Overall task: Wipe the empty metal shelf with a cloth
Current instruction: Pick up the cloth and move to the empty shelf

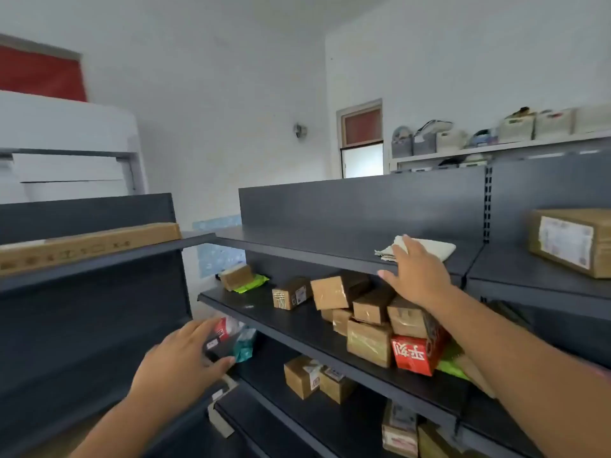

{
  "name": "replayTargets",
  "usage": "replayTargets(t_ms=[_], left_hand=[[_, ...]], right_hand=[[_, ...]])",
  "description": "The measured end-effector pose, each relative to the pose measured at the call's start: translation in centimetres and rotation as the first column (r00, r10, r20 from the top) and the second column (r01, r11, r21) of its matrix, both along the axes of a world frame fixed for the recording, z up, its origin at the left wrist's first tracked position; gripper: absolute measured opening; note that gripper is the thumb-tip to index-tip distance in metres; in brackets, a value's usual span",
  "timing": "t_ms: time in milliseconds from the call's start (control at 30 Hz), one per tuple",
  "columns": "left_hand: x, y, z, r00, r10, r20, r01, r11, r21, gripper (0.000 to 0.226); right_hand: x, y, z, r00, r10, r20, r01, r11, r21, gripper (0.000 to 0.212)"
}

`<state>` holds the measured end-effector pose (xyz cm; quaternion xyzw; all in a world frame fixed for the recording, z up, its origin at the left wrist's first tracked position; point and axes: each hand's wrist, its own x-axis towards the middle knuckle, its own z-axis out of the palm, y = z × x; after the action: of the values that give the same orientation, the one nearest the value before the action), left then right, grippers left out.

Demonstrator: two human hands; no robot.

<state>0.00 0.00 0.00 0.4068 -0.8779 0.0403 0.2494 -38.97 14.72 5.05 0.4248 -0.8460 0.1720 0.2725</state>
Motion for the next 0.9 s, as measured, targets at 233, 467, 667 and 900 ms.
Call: replayTargets(t_ms=[233,467,667,900], left_hand=[[-3.6,-4.7,-1.4,0.998,0.0,0.06,-0.002,0.999,0.038,0.076],[-5.5,-5.0,-1.6,0.997,-0.012,0.07,0.009,0.999,0.042,0.067],[-2.8,-5.9,-1.2,0.995,0.053,0.08,-0.056,0.998,0.038,0.063],[6.0,-9.4,-1.5,0.975,0.207,0.079,-0.209,0.978,0.019,0.072]], right_hand=[[-5.7,-3.5,0.5,0.986,-0.156,0.066,0.123,0.929,0.349,0.094],[-2.6,-3.8,0.4,0.968,-0.13,-0.215,0.17,0.969,0.181,0.027],[4.3,-7.4,0.7,0.968,0.244,0.057,-0.221,0.938,-0.268,0.032],[15.9,-17.5,-1.2,0.384,0.643,0.663,-0.232,0.762,-0.604,0.027]])
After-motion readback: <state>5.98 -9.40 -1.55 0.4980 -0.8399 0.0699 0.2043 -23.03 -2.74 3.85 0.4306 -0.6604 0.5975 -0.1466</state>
